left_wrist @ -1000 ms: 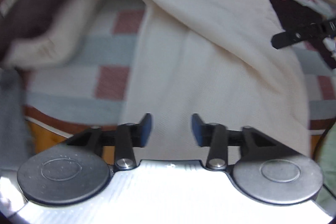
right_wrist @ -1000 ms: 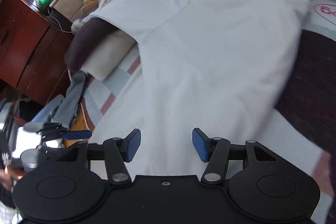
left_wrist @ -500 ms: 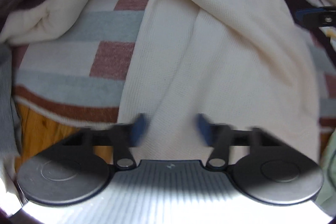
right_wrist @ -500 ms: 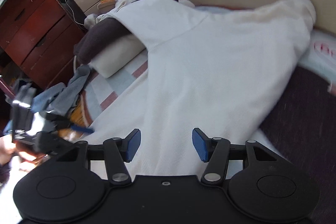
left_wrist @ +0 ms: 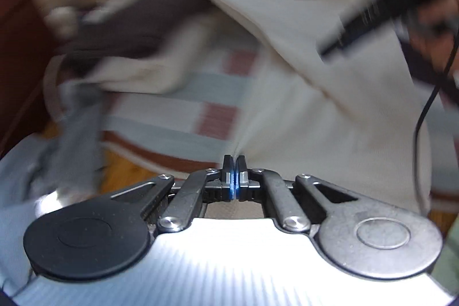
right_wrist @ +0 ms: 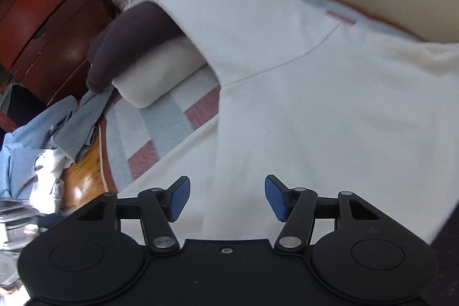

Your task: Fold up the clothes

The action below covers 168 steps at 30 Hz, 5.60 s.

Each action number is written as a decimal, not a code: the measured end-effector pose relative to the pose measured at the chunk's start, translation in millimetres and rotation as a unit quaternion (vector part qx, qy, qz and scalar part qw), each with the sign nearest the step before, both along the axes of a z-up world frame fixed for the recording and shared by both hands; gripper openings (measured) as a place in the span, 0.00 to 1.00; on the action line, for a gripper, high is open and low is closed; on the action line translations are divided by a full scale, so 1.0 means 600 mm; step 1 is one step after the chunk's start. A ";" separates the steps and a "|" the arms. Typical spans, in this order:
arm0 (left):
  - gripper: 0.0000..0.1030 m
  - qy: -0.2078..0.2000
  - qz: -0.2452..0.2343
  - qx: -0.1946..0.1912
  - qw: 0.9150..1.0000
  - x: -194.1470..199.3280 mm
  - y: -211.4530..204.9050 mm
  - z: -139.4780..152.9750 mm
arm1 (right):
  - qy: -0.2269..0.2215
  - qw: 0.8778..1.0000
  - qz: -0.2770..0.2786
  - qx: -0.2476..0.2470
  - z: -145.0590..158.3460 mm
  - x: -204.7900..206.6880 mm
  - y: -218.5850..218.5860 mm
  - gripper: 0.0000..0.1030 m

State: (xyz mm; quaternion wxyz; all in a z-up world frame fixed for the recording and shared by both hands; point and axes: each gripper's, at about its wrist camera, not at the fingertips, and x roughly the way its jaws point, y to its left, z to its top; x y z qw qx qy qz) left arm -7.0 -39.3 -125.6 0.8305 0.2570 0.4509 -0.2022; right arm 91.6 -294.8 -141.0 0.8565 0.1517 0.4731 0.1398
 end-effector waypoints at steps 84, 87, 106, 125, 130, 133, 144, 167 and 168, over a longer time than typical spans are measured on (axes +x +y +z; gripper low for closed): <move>0.53 0.163 0.182 -0.163 0.956 -0.007 0.010 0.012 | 0.028 0.903 0.411 0.123 -0.003 -0.398 0.269 0.09; 0.53 0.150 0.220 -0.137 0.954 -0.014 0.013 -0.015 | 0.010 0.912 0.396 0.110 0.006 -0.400 0.254 0.09; 0.39 0.168 -0.010 -0.043 0.985 -0.108 -0.117 -0.055 | -0.033 0.981 -0.166 0.097 0.116 -0.277 -0.089 0.39; 0.51 0.111 -0.058 -0.126 0.984 0.073 -0.155 0.033 | 0.058 0.973 -0.205 0.091 -0.061 -0.215 -0.142 0.47; 0.51 0.062 -0.131 -0.127 0.981 0.089 -0.268 -0.016 | 0.016 0.966 -0.242 0.089 -0.075 -0.203 -0.160 0.53; 0.51 0.098 -0.139 -0.132 0.977 0.081 -0.278 -0.054 | 0.003 0.963 -0.257 0.086 -0.076 -0.180 -0.168 0.57; 0.54 0.102 -0.145 -0.121 0.977 0.025 -0.252 -0.090 | -0.023 0.952 -0.305 -0.026 -0.068 -0.083 -0.251 0.14; 0.55 0.057 -0.049 -0.229 0.970 0.341 -0.276 -0.080 | -0.021 0.913 -0.407 0.020 -0.016 -0.033 -0.448 0.55; 0.55 0.048 -0.052 -0.226 0.972 0.345 -0.268 -0.084 | -0.023 0.911 -0.411 0.025 -0.024 -0.027 -0.447 0.55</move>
